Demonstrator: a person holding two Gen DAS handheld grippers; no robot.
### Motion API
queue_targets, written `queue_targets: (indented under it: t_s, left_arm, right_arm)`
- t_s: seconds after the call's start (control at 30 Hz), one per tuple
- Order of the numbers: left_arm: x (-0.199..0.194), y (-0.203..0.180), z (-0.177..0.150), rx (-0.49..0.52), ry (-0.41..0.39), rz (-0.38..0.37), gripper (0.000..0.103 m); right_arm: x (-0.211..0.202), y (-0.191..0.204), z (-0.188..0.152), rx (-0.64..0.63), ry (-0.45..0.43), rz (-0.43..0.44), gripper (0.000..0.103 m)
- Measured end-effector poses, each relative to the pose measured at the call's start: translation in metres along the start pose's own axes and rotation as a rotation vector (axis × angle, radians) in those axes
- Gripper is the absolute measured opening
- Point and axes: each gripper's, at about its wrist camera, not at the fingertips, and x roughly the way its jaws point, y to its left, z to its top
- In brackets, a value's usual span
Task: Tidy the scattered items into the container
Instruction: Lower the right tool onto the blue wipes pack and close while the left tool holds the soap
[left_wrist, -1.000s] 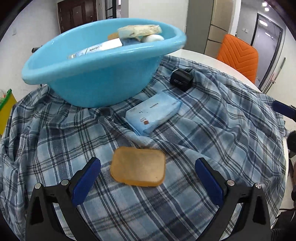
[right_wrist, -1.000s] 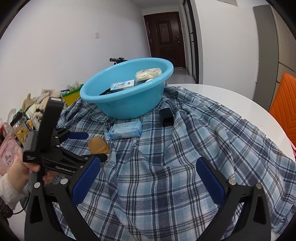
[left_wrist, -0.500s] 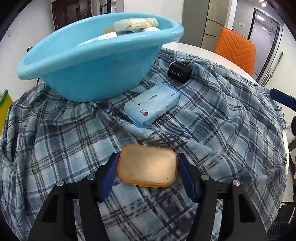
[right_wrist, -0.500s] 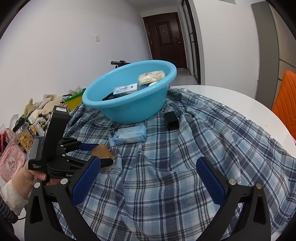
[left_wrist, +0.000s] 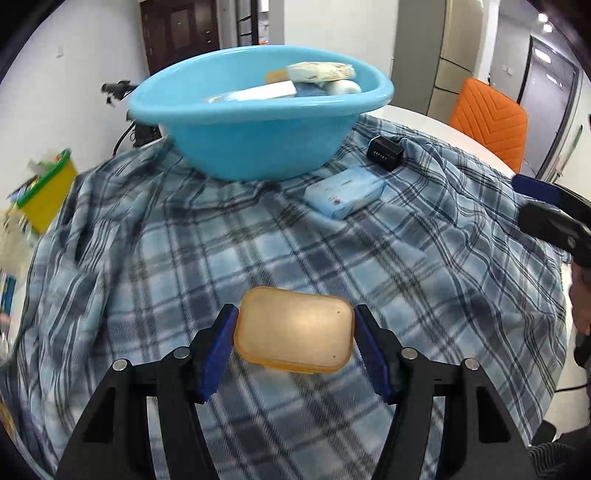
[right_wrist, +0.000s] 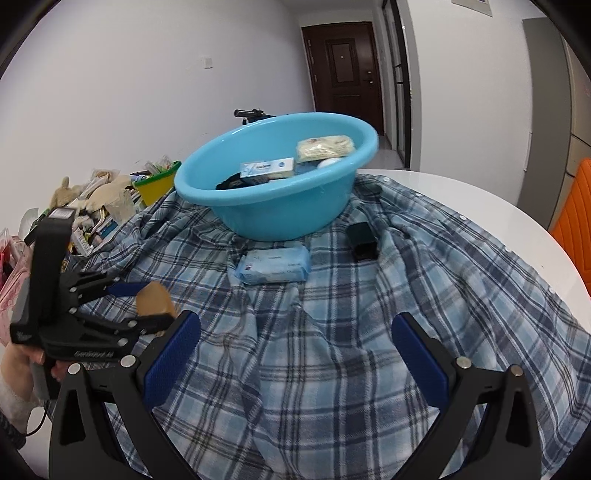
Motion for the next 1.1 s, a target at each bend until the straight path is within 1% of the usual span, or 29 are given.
queue_targets:
  t_s: [0.17, 0.27, 0.53, 0.8, 0.9, 1.1]
  left_arm:
    - [-0.017, 0.012, -0.014, -0.034, -0.016, 0.006, 0.066]
    - [-0.020, 0.016, -0.018, -0.043, -0.014, 0.010, 0.066]
    - [-0.023, 0.029, -0.028, -0.077, -0.008, 0.003, 0.066]
    - [-0.024, 0.039, -0.026, -0.132, -0.030, -0.026, 0.066]
    - [-0.027, 0.040, -0.025, -0.142, -0.041, -0.040, 0.066]
    - [-0.029, 0.043, -0.025, -0.142, -0.047, -0.045, 0.066]
  right_arm:
    - [0.012, 0.016, 0.007, -0.028, 0.011, 0.014, 0.103]
    - [0.022, 0.021, 0.010, -0.039, 0.017, 0.022, 0.103]
    - [0.060, 0.027, 0.025, -0.048, 0.071, -0.022, 0.103]
    - [0.111, 0.033, 0.037, -0.064, 0.155, -0.056, 0.103]
    - [0.127, 0.034, 0.041, -0.060, 0.172, -0.083, 0.103]
    - [0.148, 0.032, 0.044, -0.045, 0.195, -0.114, 0.103]
